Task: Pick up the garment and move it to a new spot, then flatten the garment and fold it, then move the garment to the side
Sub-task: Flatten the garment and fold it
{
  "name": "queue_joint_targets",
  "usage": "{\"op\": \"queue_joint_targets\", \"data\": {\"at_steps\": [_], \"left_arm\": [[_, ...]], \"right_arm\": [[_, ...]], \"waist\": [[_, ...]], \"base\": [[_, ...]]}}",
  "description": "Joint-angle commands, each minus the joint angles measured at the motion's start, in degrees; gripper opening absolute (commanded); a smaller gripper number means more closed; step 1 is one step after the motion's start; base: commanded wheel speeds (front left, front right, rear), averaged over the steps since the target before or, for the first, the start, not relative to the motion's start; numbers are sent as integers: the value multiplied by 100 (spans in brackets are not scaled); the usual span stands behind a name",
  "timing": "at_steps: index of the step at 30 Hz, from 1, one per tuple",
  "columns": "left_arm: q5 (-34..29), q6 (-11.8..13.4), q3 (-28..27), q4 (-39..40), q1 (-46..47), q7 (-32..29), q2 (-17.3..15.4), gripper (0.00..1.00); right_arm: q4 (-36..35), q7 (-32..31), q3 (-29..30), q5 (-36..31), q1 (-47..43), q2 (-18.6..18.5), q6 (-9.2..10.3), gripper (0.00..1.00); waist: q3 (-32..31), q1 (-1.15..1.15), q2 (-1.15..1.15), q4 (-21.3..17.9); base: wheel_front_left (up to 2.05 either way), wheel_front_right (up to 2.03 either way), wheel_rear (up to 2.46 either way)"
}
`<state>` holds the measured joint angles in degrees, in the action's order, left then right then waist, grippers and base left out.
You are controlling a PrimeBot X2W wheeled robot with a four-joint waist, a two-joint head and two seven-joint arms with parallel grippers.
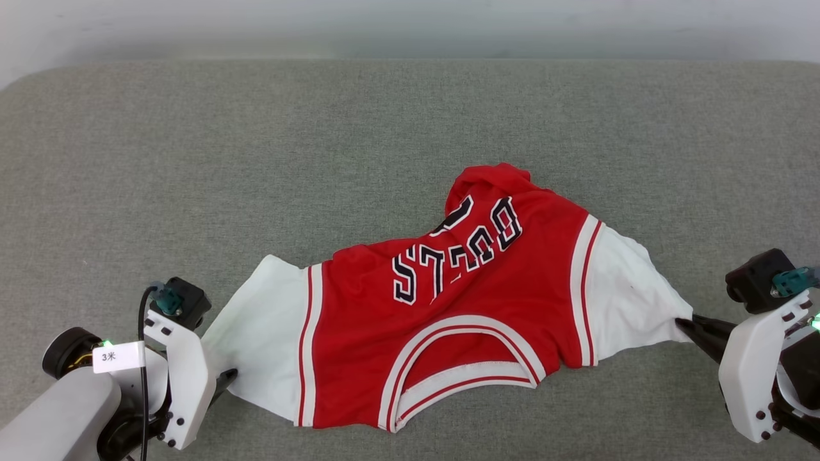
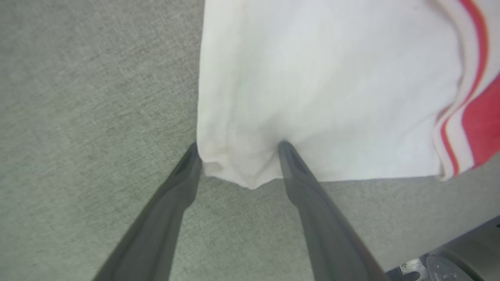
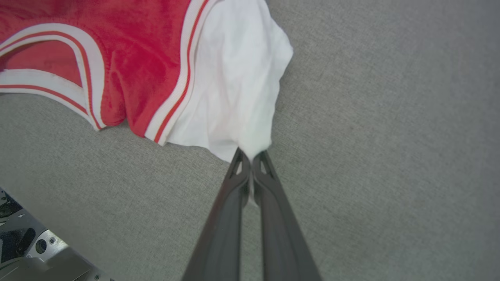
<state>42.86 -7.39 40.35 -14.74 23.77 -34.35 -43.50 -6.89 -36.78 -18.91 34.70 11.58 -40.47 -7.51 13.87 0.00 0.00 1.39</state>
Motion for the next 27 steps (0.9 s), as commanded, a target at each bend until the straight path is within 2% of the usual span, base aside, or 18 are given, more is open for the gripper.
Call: {"op": "queue_joint_targets", "data": {"at_steps": [1, 4, 5, 6, 11, 16, 22, 27], "left_arm": [[35, -1, 239, -151, -82, -40, 123, 100], [120, -1, 561, -277, -17, -67, 131, 100], [150, -2, 654, -299, 0, -51, 124, 42], [182, -1, 717, -322, 35, 15, 117, 0], [326, -1, 884, -402, 242, 322, 49, 0], [465, 0, 593, -241, 454, 993, -56, 0], [729, 17, 72, 453, 442, 1776, -232, 0], [1013, 103, -360, 1336, 439, 2131, -397, 0]], "right_arm": [[2, 15, -15, -28, 66, 19, 5, 0], [25, 42, -59, -23, 113, 31, 5, 0], [32, 41, -73, -17, 123, 32, 5, 0], [38, 45, -85, -7, 131, 32, 5, 0], [75, 148, -133, 41, 128, 41, 5, 0], [124, 342, -49, 156, 68, 89, 5, 0], [0, 689, 219, 246, 19, 153, 5, 0], [-210, 975, 571, 283, 87, 251, 5, 0]], "waist": [[24, 0, 0, -20], [44, 0, 0, -44], [45, 0, 0, -47], [44, 0, 0, -48], [-57, 0, 0, -13], [-295, 0, 0, 56], [-626, 0, 0, 124], [-874, 0, 0, 166]], "base": [[0, 0, 0], [0, 0, 0], [0, 0, 0], [0, 0, 0], [0, 0, 0], [0, 0, 0], [0, 0, 0], [0, 0, 0]]}}
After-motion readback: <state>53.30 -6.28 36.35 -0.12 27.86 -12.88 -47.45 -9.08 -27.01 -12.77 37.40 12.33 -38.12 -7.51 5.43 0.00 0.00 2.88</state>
